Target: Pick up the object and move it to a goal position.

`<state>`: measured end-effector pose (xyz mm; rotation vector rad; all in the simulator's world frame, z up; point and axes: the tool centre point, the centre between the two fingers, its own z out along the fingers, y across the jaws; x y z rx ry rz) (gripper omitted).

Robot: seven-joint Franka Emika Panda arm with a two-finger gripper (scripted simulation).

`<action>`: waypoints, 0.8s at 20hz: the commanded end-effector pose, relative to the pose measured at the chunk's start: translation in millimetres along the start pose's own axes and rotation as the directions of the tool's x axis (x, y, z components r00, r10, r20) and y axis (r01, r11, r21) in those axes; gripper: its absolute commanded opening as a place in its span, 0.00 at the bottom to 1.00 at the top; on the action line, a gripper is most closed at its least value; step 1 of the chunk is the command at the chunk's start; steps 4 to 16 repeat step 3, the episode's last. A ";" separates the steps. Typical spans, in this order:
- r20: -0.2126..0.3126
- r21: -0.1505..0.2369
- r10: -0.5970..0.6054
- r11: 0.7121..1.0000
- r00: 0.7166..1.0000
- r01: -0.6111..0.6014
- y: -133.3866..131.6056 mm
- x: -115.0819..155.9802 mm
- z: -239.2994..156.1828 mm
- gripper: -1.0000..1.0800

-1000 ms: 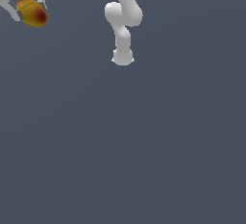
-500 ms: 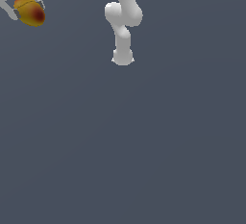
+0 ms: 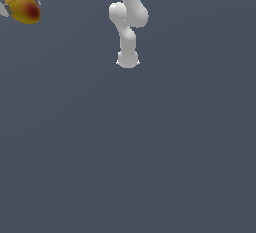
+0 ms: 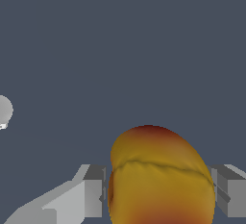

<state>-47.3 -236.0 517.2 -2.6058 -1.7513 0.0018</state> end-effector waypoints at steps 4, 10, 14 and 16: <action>0.000 -0.001 0.000 1.000 1.000 0.000 1.9 -0.1 -2.6 0.00; 0.000 -0.001 0.000 1.000 1.000 0.000 1.9 -0.1 -2.6 0.00; 0.000 -0.001 0.000 1.000 1.000 0.000 1.9 -0.1 -2.6 0.00; 0.000 -0.001 0.000 1.000 1.000 0.000 1.9 -0.1 -2.6 0.00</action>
